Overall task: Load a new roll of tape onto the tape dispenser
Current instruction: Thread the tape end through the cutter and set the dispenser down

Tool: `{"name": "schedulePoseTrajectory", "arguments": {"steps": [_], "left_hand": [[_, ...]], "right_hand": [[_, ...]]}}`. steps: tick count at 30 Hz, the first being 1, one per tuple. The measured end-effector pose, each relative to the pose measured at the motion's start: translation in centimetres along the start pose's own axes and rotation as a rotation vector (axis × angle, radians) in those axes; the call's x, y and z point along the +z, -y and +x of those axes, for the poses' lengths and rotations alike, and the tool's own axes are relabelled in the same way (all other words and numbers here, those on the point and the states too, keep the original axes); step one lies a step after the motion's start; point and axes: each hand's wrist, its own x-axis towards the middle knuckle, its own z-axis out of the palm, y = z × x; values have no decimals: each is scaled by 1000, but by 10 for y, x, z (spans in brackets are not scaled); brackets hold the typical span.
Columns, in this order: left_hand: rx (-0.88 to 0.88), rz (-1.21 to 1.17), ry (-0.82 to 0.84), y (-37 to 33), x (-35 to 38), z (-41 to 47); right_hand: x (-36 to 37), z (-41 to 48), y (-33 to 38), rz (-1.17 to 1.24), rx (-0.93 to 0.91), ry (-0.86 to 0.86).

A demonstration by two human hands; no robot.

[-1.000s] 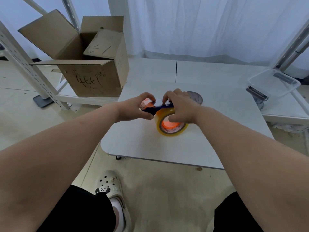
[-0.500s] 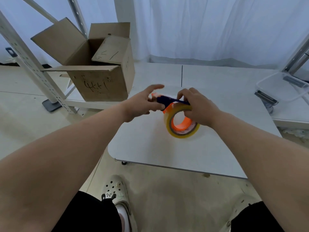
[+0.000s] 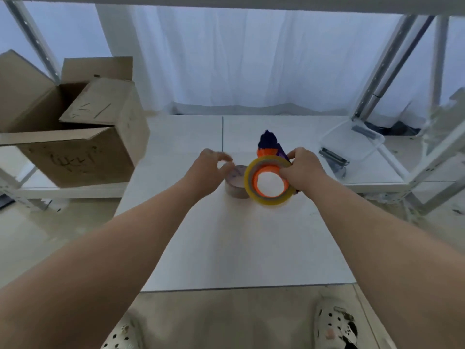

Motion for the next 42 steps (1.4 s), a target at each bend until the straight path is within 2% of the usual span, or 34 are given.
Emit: {"name": "schedulePoseTrajectory", "arguments": {"steps": [2, 6, 12, 18, 24, 29, 31, 33, 35, 39, 42], "left_hand": [[2, 176, 83, 12, 14, 5], [71, 378, 101, 23, 36, 14], [148, 616, 179, 35, 49, 24], [40, 543, 197, 52, 32, 18], [17, 631, 203, 55, 19, 4], [130, 489, 81, 39, 25, -3], [201, 430, 119, 28, 32, -5], [246, 494, 228, 14, 45, -5], [213, 474, 289, 0, 62, -5], [12, 165, 260, -17, 86, 0], [32, 218, 281, -15, 87, 9]], "right_hand": [[-1, 13, -16, -93, 83, -15], [10, 30, -32, -189, 167, -12], [14, 42, -48, 10, 149, 53], [20, 29, -40, -68, 84, 131], [27, 19, -31, -186, 71, 145], [30, 16, -45, -42, 74, 139], [31, 16, -49, 2, 64, 148], [31, 15, -51, 51, 62, 155], [30, 13, -53, 137, 75, 166], [28, 9, -57, 267, 98, 206], [26, 8, -59, 310, 100, 227]]}}
